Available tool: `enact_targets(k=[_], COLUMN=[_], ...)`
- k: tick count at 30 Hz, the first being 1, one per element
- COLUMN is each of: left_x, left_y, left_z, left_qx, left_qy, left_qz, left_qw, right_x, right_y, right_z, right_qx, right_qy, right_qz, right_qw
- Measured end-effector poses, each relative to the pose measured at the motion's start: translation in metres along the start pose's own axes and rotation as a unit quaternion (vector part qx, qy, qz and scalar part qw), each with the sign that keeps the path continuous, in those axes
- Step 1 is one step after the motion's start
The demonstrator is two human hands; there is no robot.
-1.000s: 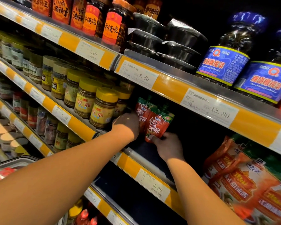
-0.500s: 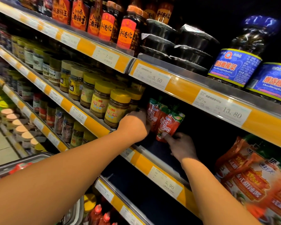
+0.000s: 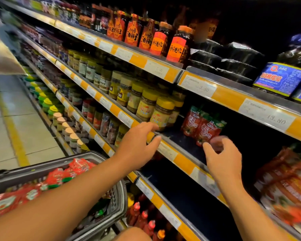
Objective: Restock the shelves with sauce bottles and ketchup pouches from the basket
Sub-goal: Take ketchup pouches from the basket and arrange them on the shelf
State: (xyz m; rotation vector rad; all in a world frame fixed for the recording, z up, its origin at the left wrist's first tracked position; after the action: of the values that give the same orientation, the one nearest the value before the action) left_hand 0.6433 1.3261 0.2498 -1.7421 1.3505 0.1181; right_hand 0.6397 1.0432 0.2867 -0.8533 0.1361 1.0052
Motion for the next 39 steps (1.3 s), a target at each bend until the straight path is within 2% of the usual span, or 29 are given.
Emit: enact_targets(k=[5,11,15,19,22,30,34,39], left_x=[-0.031,-0.073,-0.101,-0.130,-0.144,-0.139,-0.120,-0.076], left_y=[0.050,0.123,0.176,0.232,0.266,0.303,0.290,0.246], left_z=[0.062,0.154,0.213,0.266,0.295,0.340,0.346,0.347], left_qx=[-0.077,-0.194,-0.264,-0.351,-0.382,-0.399,-0.368,-0.286], left_qy=[-0.023,-0.057,-0.115,-0.136,-0.165,-0.194,-0.219,-0.231], left_qz=[0.010,0.000,0.015,0.000,0.015,0.071,0.090,0.119], left_qw=[0.997,0.979,0.957,0.926,0.909,0.893,0.899,0.922], right_x=[0.054,0.156,0.223,0.283,0.322,0.401,0.430,0.457], right_y=[0.056,0.141,0.192,0.240,0.271,0.310,0.298,0.273], right_z=[0.052,0.086,0.096,0.103,0.108,0.101,0.086,0.067], right_qx=[-0.096,-0.171,-0.171,-0.158,-0.151,-0.135,-0.128,-0.144], right_qy=[-0.009,0.024,0.005,0.002,-0.008,0.015,0.048,0.120], right_qz=[0.100,0.285,0.377,0.436,0.476,0.530,0.517,0.465], right_qw=[0.990,0.943,0.910,0.886,0.866,0.837,0.845,0.865])
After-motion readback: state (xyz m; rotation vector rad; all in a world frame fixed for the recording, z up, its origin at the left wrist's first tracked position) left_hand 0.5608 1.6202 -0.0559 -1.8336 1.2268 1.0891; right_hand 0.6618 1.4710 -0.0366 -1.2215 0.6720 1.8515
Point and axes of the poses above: each hand's wrist, its own y-axis away from the middle knuckle, its own x-axis out of the palm, z = x × y, the point moved 9 cm from there along -y, towards the middle knuckle, and after that the axes turned 7 degrees about -y, right-handed, at the moved point
